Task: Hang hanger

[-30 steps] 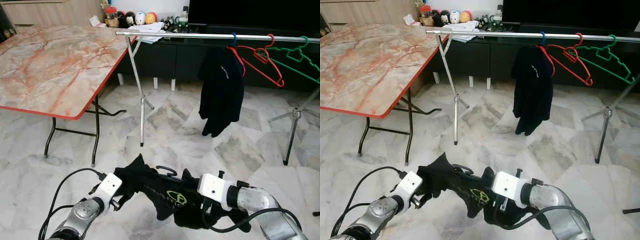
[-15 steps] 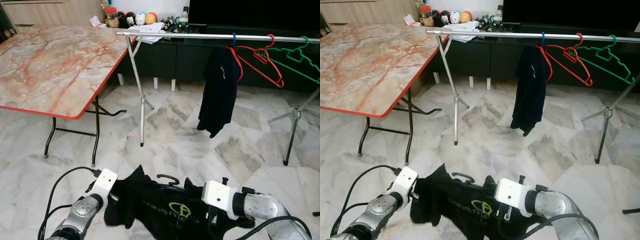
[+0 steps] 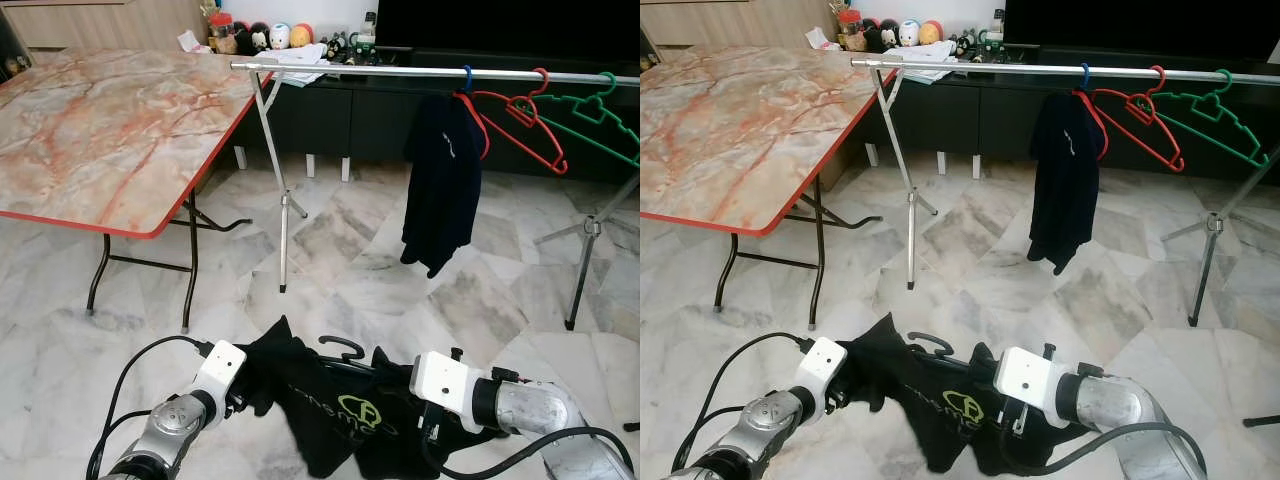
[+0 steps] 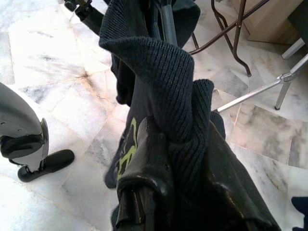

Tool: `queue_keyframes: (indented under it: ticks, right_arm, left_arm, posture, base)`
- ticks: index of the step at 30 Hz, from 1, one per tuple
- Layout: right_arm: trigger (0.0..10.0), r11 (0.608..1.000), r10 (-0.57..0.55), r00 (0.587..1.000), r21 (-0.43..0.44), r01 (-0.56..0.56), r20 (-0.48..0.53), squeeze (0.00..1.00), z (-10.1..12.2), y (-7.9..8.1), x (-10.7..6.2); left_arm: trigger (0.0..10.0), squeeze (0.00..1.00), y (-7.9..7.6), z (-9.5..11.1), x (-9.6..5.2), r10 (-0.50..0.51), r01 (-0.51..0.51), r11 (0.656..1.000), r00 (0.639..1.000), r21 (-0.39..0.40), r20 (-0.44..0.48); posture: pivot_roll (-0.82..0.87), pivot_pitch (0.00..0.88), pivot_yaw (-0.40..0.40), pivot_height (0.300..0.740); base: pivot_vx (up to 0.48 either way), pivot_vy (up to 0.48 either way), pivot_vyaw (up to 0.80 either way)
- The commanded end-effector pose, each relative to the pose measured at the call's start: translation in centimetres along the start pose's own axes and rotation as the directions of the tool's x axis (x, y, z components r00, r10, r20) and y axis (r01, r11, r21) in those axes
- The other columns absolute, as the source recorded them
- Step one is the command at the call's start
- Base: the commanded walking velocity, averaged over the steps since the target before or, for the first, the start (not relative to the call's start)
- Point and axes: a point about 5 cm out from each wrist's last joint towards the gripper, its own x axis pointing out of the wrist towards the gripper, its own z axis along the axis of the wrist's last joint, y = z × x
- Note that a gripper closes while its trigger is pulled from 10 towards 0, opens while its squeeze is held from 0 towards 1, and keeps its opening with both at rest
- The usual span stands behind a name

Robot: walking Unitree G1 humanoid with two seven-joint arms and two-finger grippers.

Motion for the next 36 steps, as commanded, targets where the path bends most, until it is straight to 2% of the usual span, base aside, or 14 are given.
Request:
queue_keyframes:
  ticks: [1, 18, 36]
  right_arm:
    - [10.0, 1.0, -0.013, 0.999, -0.012, 0.014, 0.049, 0.0, 1.07, -0.26, -0.39]
    - [10.0, 1.0, 0.003, 0.996, 0.015, -0.005, 0.091, 0.0, 1.76, 0.02, -0.41]
    - [10.0, 1.0, 0.003, 0.996, 0.019, -0.005, 0.089, 0.0, 1.79, 0.18, -0.15]
  left_arm:
    - [0.0, 0.0, 0.0, -0.37, -0.14, 0.001, -0.001, 0.999, 1.0, -0.032, -0.001]
    - [0.0, 0.0, 0.22, 0.22, -0.02, 0.023, -0.021, 0.998, 0.999, -0.061, 0.034]
    - [0.0, 0.0, 0.14, 0.5, 0.07, 0.022, -0.017, 0.996, 0.998, -0.085, 0.053]
  posture:
    - [0.0, 0.16, 0.068, 0.74]
    - [0.0, 0.166, 0.071, 0.74]
    - [0.0, 0.166, 0.072, 0.74]
  base:
    - [0.0, 0.0, 0.0]
    - [0.0, 0.0, 0.0]
    - [0.0, 0.0, 0.0]
